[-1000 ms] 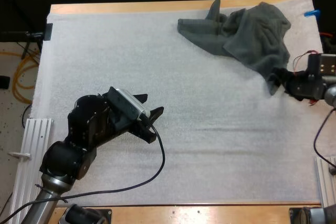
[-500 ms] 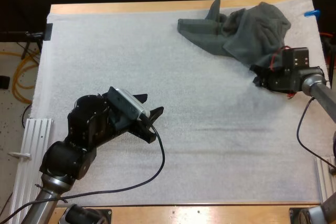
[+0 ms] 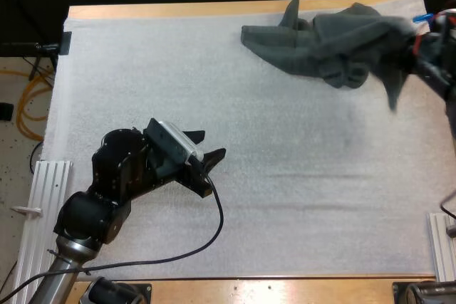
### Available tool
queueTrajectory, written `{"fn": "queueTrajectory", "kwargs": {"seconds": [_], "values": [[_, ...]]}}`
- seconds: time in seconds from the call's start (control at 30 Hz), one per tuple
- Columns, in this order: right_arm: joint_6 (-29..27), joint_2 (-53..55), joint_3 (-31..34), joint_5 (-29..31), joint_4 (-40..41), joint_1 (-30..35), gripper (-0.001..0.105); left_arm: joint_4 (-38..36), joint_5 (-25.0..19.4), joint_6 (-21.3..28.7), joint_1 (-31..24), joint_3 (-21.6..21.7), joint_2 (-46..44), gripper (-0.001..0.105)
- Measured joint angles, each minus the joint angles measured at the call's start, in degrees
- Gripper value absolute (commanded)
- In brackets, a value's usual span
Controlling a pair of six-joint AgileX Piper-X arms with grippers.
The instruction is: Pick towel from pile fold and stack
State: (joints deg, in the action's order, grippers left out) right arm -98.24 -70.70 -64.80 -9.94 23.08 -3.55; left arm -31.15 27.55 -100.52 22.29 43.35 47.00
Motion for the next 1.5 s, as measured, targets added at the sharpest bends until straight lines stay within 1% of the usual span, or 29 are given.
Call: {"fn": "queueTrajectory", "kwargs": {"seconds": [0.07,0.13,0.2,0.33,0.47,0.57,0.63,0.73,0.87,0.93,1.03,1.13,1.23,1.27,1.33,1.37,1.4,1.43,1.5], "values": [[-1.6,5.8,0.0,2.1,0.0,0.0,0.001,0.0,1.9,-0.3,0.0,0.3,-0.4,0.052],[-1.7,9.2,0.0,3.4,0.2,0.0,0.001,-0.5,1.9,-0.4,0.0,0.5,-1.4,0.052],[-1.9,12.7,-0.1,5.2,2.3,0.0,0.001,-1.7,1.9,-0.5,0.0,1.5,-3.9,0.052],[-0.8,14.8,-0.1,5.5,9.7,0.0,0.001,-2.2,2.3,-0.6,0.0,2.0,-8.2,0.052],[3.5,13.5,0.1,3.9,18.2,-1.4,0.001,-5.3,2.3,-0.6,0.0,2.0,-11.3,0.052],[7.1,11.9,1.5,3.3,19.9,-5.9,0.001,-7.5,2.3,-0.6,0.0,2.0,-12.2,0.052],[9.7,10.3,3.2,3.1,18.8,-10.8,0.001,-8.2,2.3,-0.6,0.0,2.0,-12.2,0.052],[15.3,6.8,5.8,2.9,15.9,-18.7,0.001,-8.2,2.3,-0.7,0.0,2.0,-12.2,0.052],[17.1,-1.3,7.0,1.4,11.0,-30.0,0.001,-8.5,2.3,-0.7,0.0,2.0,-12.2,0.052],[17.4,-5.7,6.6,-1.7,7.5,-35.1,0.001,-8.5,2.3,-0.7,0.0,2.0,-12.2,0.052],[17.7,-11.4,4.5,-5.6,3.2,-40.5,0.001,-8.5,2.3,-0.7,0.0,2.0,-12.2,0.052],[19.8,-16.5,0.8,-7.8,1.9,-43.6,0.001,-8.5,2.3,-0.7,0.0,2.0,-12.2,0.052],[20.4,-19.8,-2.2,-12.0,2.0,-44.9,0.002,-8.5,2.3,-0.7,0.0,2.0,-12.2,0.052],[20.8,-20.5,-2.8,-13.2,2.2,-45.2,0.005,-8.5,2.3,-0.7,0.0,2.0,-12.2,0.052],[21.1,-21.1,-3.4,-15.8,2.5,-45.4,0.017,-8.5,2.3,-0.7,0.0,2.0,-12.2,0.052],[21.1,-21.2,-3.4,-17.5,2.6,-45.4,0.026,-8.5,2.4,-0.7,0.0,2.0,-12.2,0.052],[21.1,-21.2,-3.4,-19.1,2.8,-45.4,0.040,-8.5,2.5,-0.7,0.0,2.0,-12.2,0.052],[21.1,-21.2,-3.5,-20.7,2.8,-45.4,0.051,-8.5,2.6,-0.7,0.0,2.0,-12.2,0.052],[21.1,-21.1,-3.5,-25.8,2.8,-45.4,0.076,-8.5,2.7,-0.7,0.0,2.0,-12.2,0.052]]}}
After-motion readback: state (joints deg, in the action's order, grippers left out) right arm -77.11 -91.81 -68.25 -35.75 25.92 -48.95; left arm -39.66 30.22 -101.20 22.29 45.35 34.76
